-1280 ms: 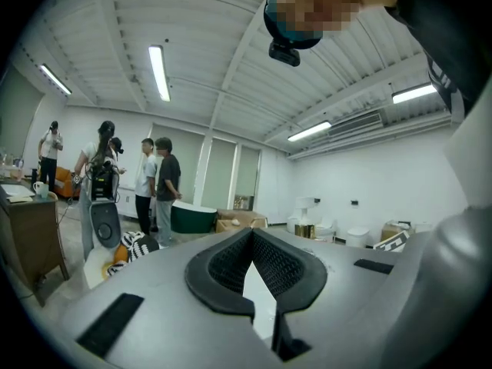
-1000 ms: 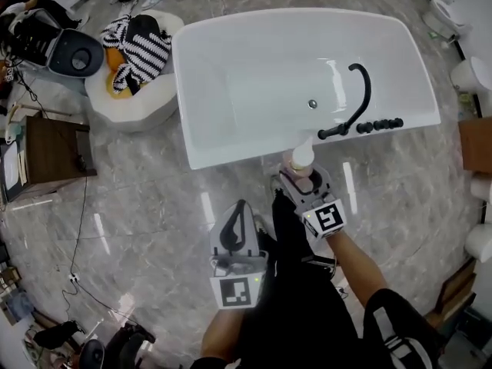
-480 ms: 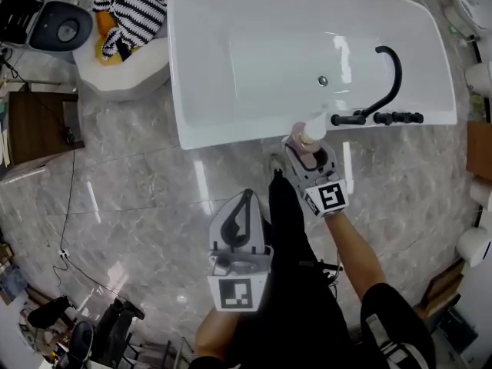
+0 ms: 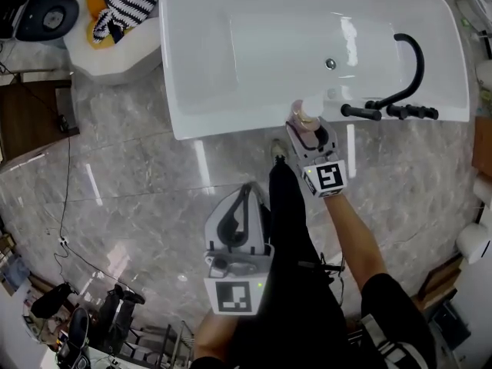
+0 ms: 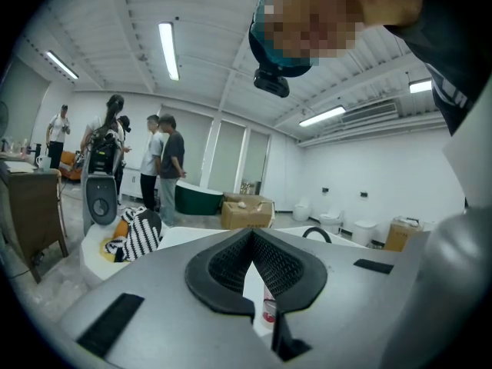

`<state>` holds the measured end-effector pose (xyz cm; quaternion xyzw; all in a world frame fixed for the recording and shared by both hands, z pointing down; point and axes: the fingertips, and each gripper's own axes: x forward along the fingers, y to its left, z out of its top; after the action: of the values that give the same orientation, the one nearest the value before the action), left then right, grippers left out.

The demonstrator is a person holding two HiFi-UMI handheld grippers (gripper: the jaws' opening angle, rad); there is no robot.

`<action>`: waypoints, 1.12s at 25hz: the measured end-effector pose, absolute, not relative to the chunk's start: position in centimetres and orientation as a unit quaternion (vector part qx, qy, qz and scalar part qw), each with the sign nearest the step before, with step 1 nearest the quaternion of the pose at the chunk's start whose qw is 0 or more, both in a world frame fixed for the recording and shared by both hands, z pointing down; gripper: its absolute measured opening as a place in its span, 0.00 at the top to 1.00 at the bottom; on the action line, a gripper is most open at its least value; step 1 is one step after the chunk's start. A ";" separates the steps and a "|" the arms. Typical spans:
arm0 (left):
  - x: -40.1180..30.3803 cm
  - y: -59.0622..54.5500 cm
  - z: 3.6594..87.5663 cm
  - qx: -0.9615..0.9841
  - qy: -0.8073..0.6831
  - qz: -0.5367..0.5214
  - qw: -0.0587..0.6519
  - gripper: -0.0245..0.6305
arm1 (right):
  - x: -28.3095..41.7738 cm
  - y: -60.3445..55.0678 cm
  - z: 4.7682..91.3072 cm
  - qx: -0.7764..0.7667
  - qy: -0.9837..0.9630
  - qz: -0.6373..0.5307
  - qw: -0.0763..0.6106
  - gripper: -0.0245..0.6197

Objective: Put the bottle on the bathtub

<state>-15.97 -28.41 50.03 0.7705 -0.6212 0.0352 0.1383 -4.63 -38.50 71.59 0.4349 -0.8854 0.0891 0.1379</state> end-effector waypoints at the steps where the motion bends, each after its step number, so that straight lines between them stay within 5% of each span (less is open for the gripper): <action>1: -16.0 -28.6 50.3 0.770 -0.622 0.037 0.139 0.94 | -4.7 -38.8 72.1 0.434 -0.886 0.088 0.140 0.61; 28: -18.1 -31.0 52.7 0.768 -0.623 0.037 0.145 0.94 | -6.2 -41.6 77.5 0.439 -0.882 0.090 0.148 0.61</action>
<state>-18.08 -31.00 52.67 0.7681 -0.6226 0.0372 0.1452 -6.18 -41.60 77.45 0.4389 -0.8817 0.0897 0.1484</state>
